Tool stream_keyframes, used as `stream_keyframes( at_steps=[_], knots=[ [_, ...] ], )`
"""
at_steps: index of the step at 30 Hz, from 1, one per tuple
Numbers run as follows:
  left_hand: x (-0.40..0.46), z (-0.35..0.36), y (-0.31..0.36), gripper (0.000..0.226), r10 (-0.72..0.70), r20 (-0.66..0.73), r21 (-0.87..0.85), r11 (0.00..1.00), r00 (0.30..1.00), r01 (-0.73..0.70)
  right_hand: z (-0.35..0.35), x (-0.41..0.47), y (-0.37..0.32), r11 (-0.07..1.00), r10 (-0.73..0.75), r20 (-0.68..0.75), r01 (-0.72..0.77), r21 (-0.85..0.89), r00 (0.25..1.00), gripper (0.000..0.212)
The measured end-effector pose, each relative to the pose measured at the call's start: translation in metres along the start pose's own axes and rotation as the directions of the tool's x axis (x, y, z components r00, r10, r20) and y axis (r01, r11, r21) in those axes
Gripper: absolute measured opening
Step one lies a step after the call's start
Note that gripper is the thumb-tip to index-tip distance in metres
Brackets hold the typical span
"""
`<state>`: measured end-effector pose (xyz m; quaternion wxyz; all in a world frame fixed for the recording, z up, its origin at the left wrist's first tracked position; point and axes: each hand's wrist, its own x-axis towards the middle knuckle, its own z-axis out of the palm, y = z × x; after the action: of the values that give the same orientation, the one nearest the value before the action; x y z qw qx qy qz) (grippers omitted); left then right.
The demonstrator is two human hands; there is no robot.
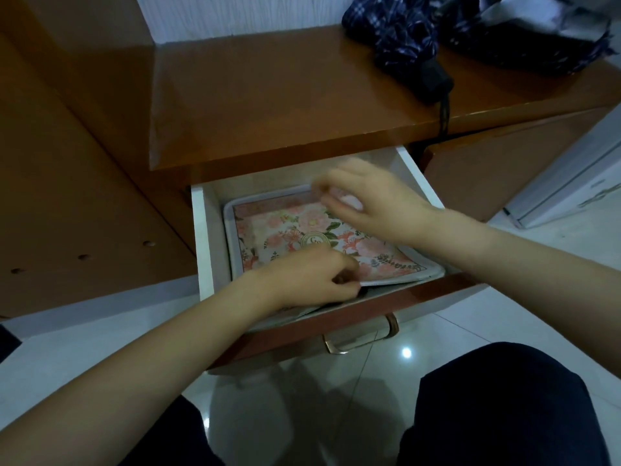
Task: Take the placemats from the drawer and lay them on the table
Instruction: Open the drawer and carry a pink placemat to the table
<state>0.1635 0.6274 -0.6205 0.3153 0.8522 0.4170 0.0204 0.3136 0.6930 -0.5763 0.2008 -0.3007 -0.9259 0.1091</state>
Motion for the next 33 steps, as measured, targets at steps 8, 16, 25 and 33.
stream_keyframes(
  at_steps=[8,16,25,33],
  knots=[
    [-0.004,-0.001,0.005,0.025,-0.056,-0.049,0.026,0.998,0.997,0.057,-0.003,-0.058,0.017,0.853,0.163,0.648,-0.436,0.287,0.744,0.031],
    [-0.001,-0.002,0.001,0.026,-0.114,-0.096,0.016,0.993,0.989,0.116,0.006,-0.051,0.026,0.909,0.146,0.702,-0.375,0.183,0.697,0.035],
    [-0.002,-0.001,-0.007,0.026,-0.100,-0.072,-0.143,0.986,0.992,0.089,0.008,-0.055,0.020,0.998,0.004,0.455,0.027,-0.061,0.891,0.025],
    [-0.004,-0.002,-0.015,0.037,-0.129,-0.085,-0.082,0.989,0.988,0.122,0.010,-0.057,0.022,0.991,0.009,0.376,0.043,-0.130,0.926,0.044]
  ],
)
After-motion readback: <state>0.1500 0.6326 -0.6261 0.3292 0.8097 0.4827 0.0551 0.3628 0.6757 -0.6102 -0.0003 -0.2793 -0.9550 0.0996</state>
